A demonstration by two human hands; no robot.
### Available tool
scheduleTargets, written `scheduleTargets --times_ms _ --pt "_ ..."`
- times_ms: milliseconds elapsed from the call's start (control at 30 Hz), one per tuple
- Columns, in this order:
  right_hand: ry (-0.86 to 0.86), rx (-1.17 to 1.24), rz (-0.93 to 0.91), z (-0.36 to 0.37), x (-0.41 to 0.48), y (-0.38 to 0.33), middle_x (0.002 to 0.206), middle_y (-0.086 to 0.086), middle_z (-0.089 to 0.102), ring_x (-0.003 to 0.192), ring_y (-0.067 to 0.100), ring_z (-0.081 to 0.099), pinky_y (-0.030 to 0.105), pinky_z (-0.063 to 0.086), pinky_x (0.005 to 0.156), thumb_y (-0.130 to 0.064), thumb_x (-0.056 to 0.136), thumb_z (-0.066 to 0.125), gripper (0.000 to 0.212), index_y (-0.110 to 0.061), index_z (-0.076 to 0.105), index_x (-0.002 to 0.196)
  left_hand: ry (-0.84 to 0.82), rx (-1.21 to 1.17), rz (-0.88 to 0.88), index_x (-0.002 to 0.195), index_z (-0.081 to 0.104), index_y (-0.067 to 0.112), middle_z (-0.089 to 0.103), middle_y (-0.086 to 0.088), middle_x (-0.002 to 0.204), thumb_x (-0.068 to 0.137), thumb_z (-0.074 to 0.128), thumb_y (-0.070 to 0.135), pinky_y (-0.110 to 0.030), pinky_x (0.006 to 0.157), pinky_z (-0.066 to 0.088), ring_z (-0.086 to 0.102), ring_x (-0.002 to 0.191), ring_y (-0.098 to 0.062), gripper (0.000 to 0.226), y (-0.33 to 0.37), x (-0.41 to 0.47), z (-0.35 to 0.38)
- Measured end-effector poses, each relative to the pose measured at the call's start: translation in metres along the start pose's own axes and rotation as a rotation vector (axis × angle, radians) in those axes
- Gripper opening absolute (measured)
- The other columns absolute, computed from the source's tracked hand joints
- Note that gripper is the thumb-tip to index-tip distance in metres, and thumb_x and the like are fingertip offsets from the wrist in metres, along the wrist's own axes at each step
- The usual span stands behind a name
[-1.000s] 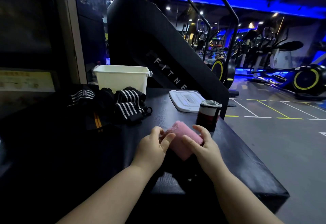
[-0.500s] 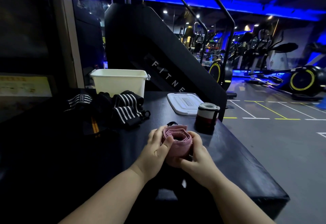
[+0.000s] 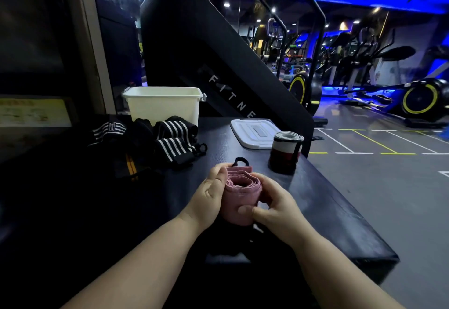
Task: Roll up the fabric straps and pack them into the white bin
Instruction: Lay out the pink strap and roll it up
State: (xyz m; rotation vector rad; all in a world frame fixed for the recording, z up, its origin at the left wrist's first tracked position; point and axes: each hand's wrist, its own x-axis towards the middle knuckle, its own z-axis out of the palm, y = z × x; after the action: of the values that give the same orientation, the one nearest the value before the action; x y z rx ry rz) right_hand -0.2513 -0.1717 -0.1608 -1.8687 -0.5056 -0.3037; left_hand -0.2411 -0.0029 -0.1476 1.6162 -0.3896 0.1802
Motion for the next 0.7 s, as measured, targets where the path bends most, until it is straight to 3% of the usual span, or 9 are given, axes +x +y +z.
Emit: scheduleTargets --times_ms 100,233,300,400,500,600,700 --pt "-0.001 -0.016 -0.006 -0.001 0.0 0.002 0.123 -0.006 0.064 0.115 0.014 0.061 0.044 0.049 0.1 -0.036 0.059 0.085 0.067 -0.044 0.06 0.12 -0.012 -0.007 -0.022 0.109 0.062 0.023 0.071 0.0 0.106 0.1 0.034 0.044 -0.019 0.092 0.047 0.065 0.101 -0.007 0.036 -0.001 0.004 -0.002" --pt "-0.012 -0.098 -0.04 -0.001 -0.002 -0.003 0.122 -0.015 0.055 0.115 0.003 0.052 0.022 0.045 0.094 -0.047 0.061 0.076 0.061 -0.039 0.056 0.118 0.017 -0.01 -0.065 0.11 0.067 0.013 0.071 -0.005 0.105 0.106 0.028 0.034 -0.024 0.095 0.047 0.065 0.101 -0.012 0.044 -0.001 0.006 -0.002" --pt "-0.034 -0.128 -0.033 -0.001 -0.002 -0.003 0.122 -0.016 0.046 0.109 -0.003 0.047 0.018 0.044 0.089 -0.052 0.061 0.072 0.063 -0.042 0.051 0.119 0.018 -0.059 -0.1 0.105 0.07 0.014 0.073 -0.006 0.103 0.106 0.028 0.034 -0.022 0.091 0.049 0.066 0.096 -0.01 0.047 0.0 0.007 0.0" --pt "-0.011 -0.064 -0.005 0.001 -0.004 -0.001 0.121 -0.014 0.047 0.098 -0.004 0.049 0.012 0.043 0.079 -0.042 0.06 0.079 0.072 -0.045 0.044 0.123 0.088 -0.049 -0.125 0.1 0.071 0.012 0.071 -0.008 0.104 0.105 0.036 0.029 -0.021 0.088 0.047 0.064 0.094 -0.011 0.039 0.002 0.009 0.003" --pt "0.007 -0.036 -0.016 0.001 -0.003 0.0 0.126 -0.017 0.041 0.104 -0.003 0.05 0.017 0.048 0.084 -0.035 0.061 0.082 0.085 -0.048 0.037 0.132 0.121 -0.069 -0.18 0.089 0.073 0.016 0.071 -0.007 0.102 0.093 0.047 0.035 -0.034 0.091 0.047 0.064 0.097 -0.019 0.032 0.004 0.012 0.003" --pt "-0.03 -0.041 -0.05 -0.001 -0.003 -0.002 0.136 -0.032 0.031 0.121 -0.007 0.044 0.02 0.047 0.094 -0.03 0.065 0.08 0.077 -0.063 0.041 0.123 0.121 -0.023 -0.289 0.073 0.069 0.02 0.068 0.002 0.083 0.088 0.049 0.031 -0.032 0.072 0.043 0.059 0.078 -0.016 0.027 0.011 0.021 0.003" --pt "-0.029 -0.027 -0.069 -0.001 -0.002 -0.001 0.133 -0.029 0.048 0.122 0.005 0.053 0.034 0.048 0.099 -0.023 0.067 0.08 0.073 -0.061 0.048 0.12 0.1 -0.014 -0.391 0.067 0.062 0.02 0.06 0.002 0.064 0.087 0.05 0.028 -0.029 0.058 0.035 0.051 0.06 -0.016 0.025 0.017 0.028 0.005"
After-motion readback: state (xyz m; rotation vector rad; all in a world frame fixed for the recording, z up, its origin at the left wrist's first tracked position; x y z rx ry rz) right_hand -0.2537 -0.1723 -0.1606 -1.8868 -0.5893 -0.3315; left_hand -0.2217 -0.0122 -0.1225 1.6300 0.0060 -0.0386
